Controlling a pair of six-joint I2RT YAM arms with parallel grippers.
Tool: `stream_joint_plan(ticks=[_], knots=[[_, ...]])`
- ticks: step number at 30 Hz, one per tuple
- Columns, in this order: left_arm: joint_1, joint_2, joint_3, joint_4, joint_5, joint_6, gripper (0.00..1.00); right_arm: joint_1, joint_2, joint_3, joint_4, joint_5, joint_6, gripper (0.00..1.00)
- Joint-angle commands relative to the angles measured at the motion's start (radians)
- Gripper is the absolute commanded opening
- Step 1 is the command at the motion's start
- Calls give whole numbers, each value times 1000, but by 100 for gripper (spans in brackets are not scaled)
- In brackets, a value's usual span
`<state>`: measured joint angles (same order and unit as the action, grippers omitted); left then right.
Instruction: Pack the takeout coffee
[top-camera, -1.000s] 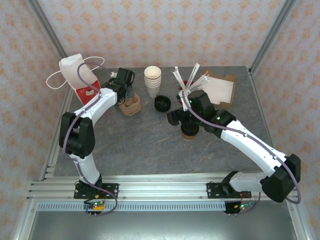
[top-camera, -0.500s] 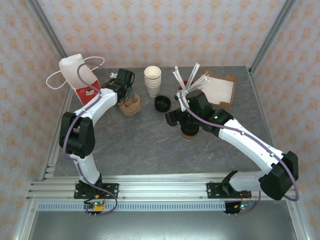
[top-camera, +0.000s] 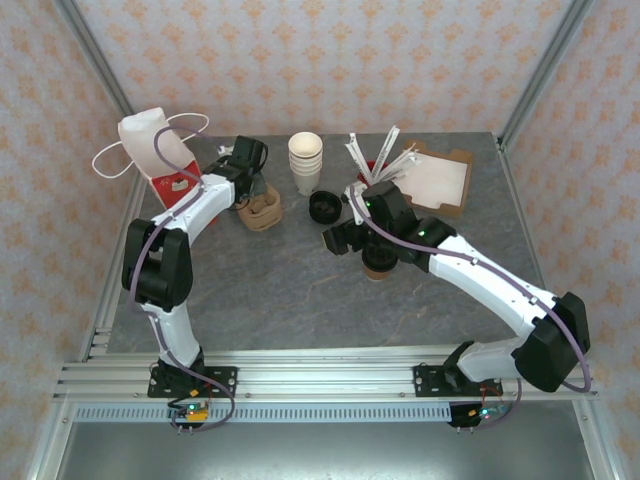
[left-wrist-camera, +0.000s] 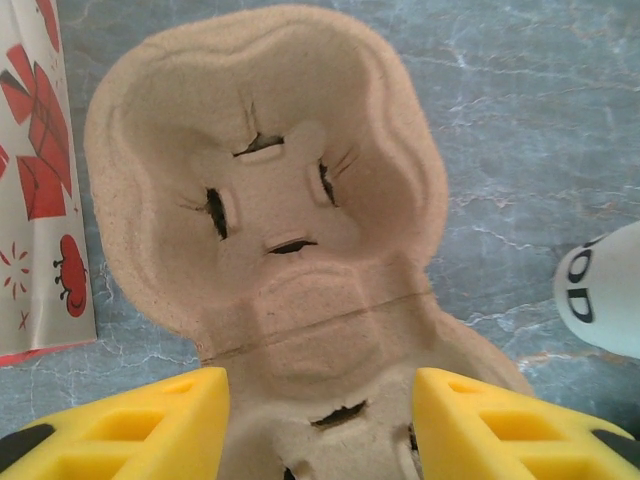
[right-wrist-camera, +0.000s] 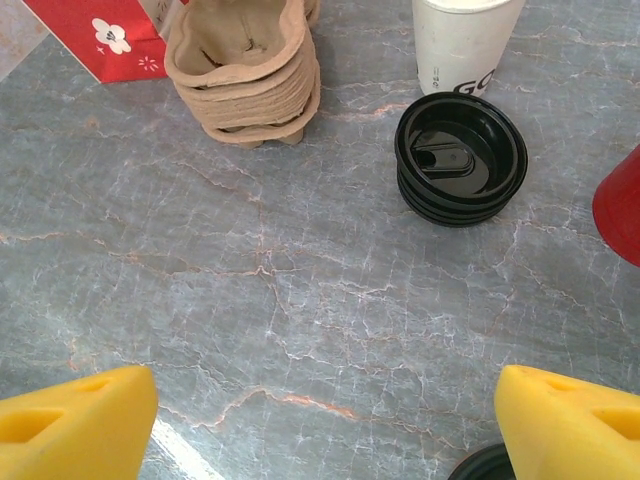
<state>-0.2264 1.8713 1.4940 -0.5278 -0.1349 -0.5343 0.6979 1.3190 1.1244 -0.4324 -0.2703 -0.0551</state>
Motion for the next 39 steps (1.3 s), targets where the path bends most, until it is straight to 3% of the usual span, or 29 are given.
stream_joint_plan(ticks=[1, 39], knots=[[7, 28, 44, -8, -8, -35, 51, 5, 1, 3, 0, -1, 4, 88], [2, 49, 40, -46, -43, -69, 47, 5, 45, -5, 11, -9, 1, 88]])
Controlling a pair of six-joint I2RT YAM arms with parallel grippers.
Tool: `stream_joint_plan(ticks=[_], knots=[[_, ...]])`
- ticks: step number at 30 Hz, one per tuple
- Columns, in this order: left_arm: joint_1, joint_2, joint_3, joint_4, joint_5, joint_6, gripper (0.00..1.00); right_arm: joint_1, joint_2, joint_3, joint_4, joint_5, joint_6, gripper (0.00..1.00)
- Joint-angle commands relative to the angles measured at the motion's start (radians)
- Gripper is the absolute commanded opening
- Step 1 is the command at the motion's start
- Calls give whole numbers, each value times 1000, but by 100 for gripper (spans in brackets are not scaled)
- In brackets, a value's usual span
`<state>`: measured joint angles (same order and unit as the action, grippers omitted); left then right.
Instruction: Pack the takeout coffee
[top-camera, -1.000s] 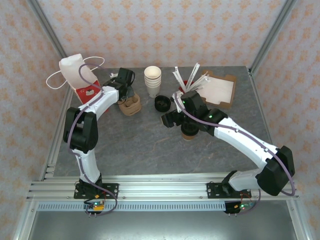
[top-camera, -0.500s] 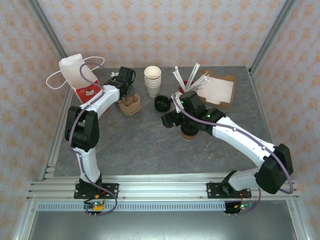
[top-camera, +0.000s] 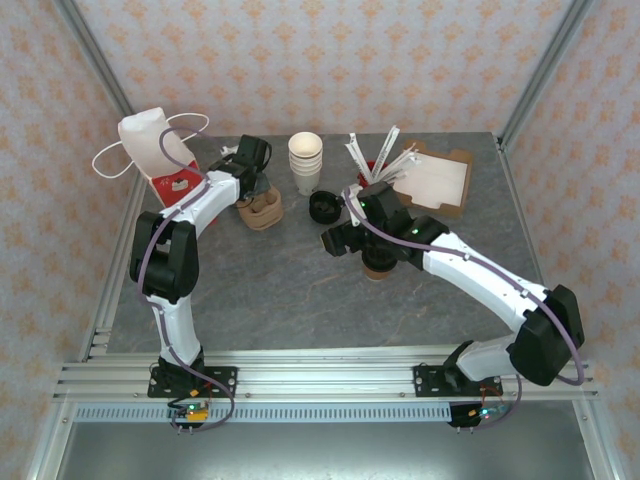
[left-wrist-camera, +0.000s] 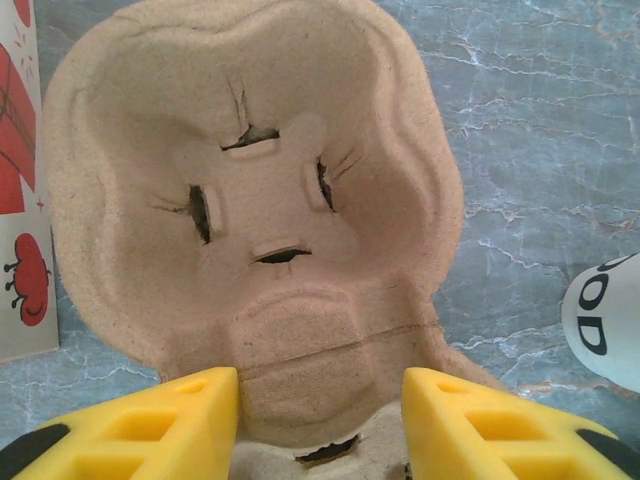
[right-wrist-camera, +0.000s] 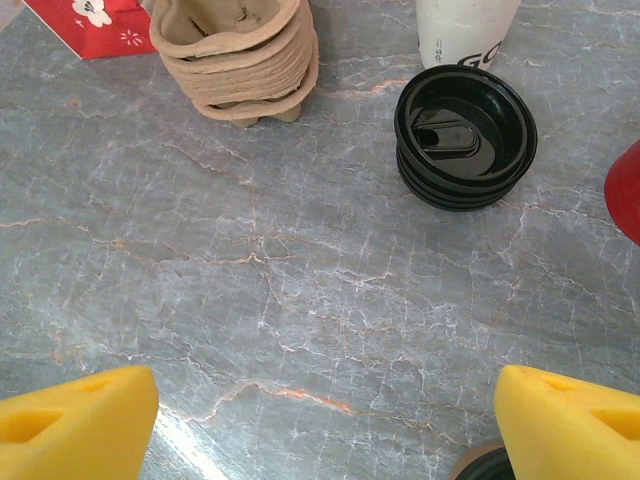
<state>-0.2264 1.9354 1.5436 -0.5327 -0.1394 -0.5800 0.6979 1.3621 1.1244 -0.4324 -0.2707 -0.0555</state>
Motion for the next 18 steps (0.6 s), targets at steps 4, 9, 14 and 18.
stream_joint_plan(ticks=[4, 9, 14, 18], knots=[[1, -18, -15, -39, -45, -23, 47, 5, 3, -8, 16, -10, 1, 88], [1, 9, 16, -58, -42, -16, 47, 5, 6, -8, 17, -12, 2, 87], [2, 22, 28, -63, -35, -19, 47, 5, 6, -9, 15, -6, -1, 88], [1, 34, 35, -74, -38, -12, 47, 5, 10, -9, 16, -7, -1, 88]])
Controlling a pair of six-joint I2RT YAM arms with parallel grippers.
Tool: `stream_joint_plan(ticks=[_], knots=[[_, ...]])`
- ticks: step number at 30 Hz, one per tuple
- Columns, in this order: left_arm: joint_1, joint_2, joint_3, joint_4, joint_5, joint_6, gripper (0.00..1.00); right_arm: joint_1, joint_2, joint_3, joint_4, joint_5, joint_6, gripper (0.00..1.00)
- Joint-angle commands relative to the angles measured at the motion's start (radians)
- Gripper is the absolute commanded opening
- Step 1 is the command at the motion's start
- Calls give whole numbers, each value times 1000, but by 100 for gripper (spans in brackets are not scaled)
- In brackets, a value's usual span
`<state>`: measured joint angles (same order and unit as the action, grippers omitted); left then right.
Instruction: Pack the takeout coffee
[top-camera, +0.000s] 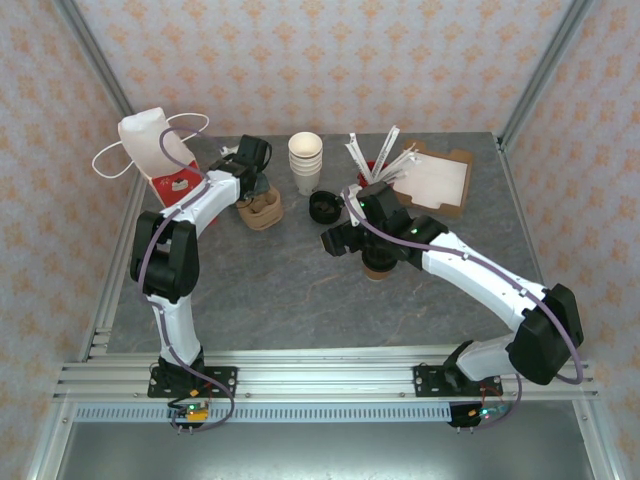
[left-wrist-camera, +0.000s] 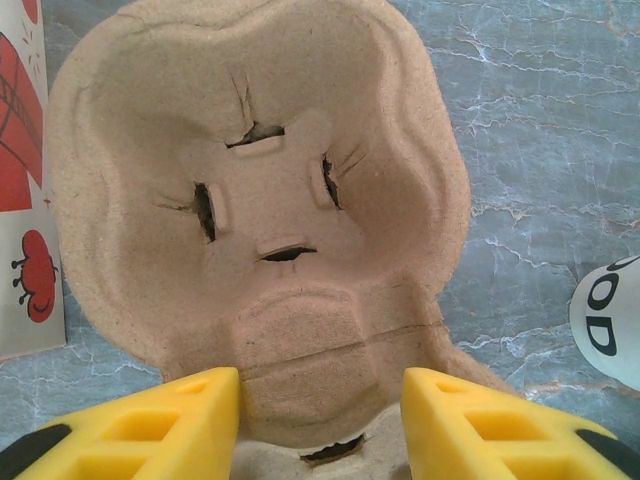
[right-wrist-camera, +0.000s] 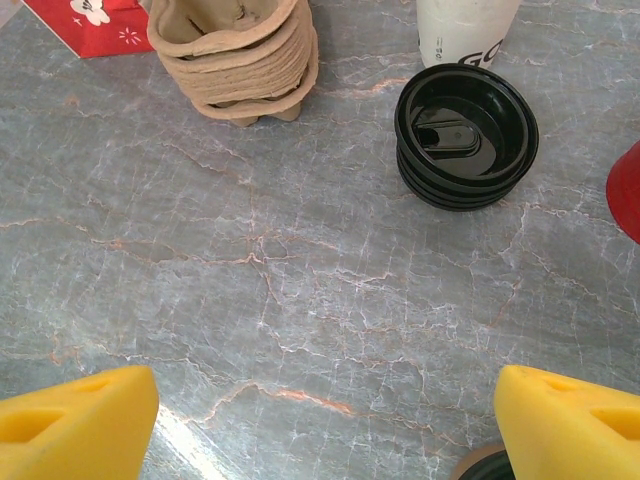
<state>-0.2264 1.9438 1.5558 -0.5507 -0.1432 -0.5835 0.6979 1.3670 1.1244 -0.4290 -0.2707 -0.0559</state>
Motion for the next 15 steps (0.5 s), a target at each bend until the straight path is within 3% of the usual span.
stream_joint_plan(ticks=[1, 15], knots=[[2, 28, 27, -60, -37, -7, 47, 5, 5, -9, 13, -7, -1, 88], [4, 1, 16, -61, -25, 14, 38, 6, 9, -18, 13, 7, 1, 88]])
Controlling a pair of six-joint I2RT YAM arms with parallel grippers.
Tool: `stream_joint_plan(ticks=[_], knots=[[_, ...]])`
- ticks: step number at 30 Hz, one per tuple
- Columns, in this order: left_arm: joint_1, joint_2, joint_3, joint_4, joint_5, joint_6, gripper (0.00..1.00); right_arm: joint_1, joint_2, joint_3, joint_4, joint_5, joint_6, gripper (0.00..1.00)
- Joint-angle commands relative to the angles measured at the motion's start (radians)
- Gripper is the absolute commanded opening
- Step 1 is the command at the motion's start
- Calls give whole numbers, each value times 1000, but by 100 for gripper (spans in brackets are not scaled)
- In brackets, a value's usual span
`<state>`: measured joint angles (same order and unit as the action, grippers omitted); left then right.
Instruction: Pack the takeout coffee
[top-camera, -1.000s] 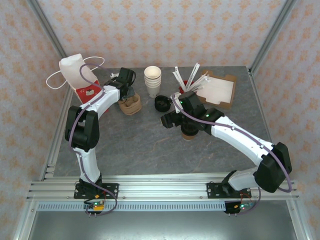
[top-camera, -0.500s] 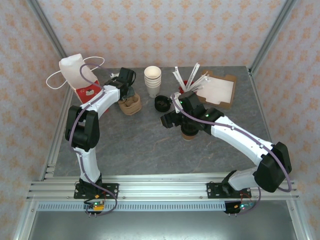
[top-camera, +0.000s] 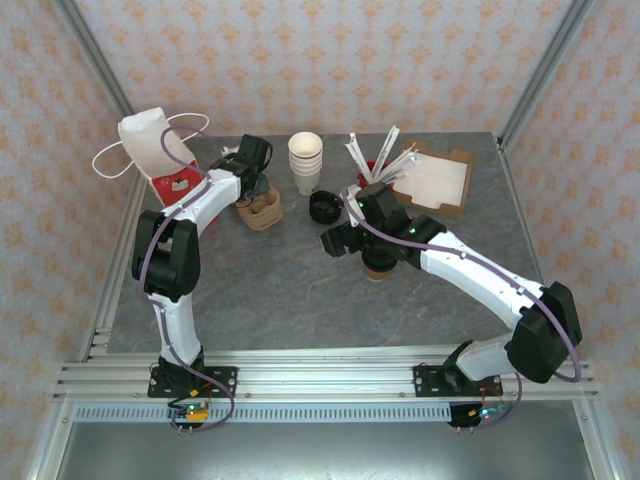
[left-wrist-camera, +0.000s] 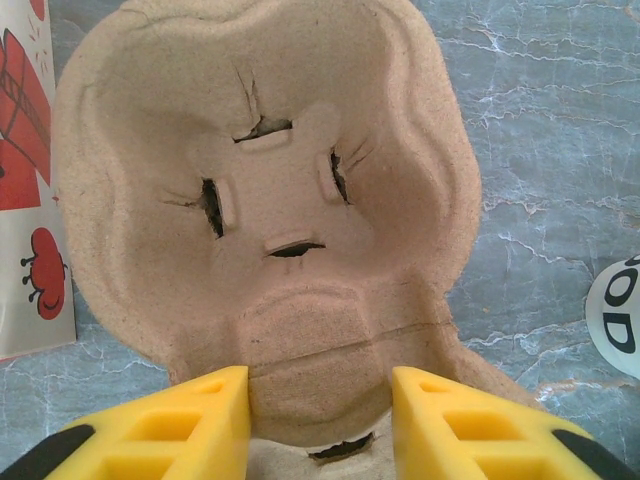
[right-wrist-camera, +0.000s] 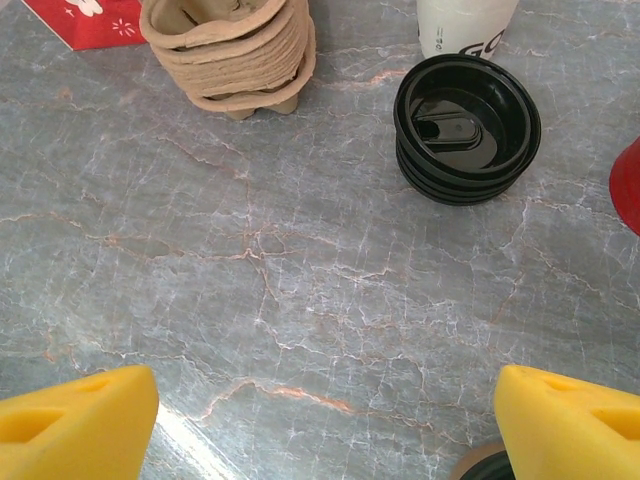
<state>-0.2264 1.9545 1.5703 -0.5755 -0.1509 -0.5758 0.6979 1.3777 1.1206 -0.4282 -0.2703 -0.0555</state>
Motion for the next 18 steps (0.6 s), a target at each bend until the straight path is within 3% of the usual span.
stream_joint_plan(ticks=[1, 8, 14, 18], knots=[[3, -18, -5, -31, -11, 8, 37, 5, -3, -16, 11, 8, 2, 88], [3, -77, -6, -33, 22, 86, 35, 5, -8, -19, 6, 14, 5, 88], [3, -89, -7, -21, 136, 176, 32, 5, -3, -18, 11, 14, 9, 88], [4, -97, 0, -42, 129, 200, 31, 6, 2, -13, 9, 10, 13, 88]])
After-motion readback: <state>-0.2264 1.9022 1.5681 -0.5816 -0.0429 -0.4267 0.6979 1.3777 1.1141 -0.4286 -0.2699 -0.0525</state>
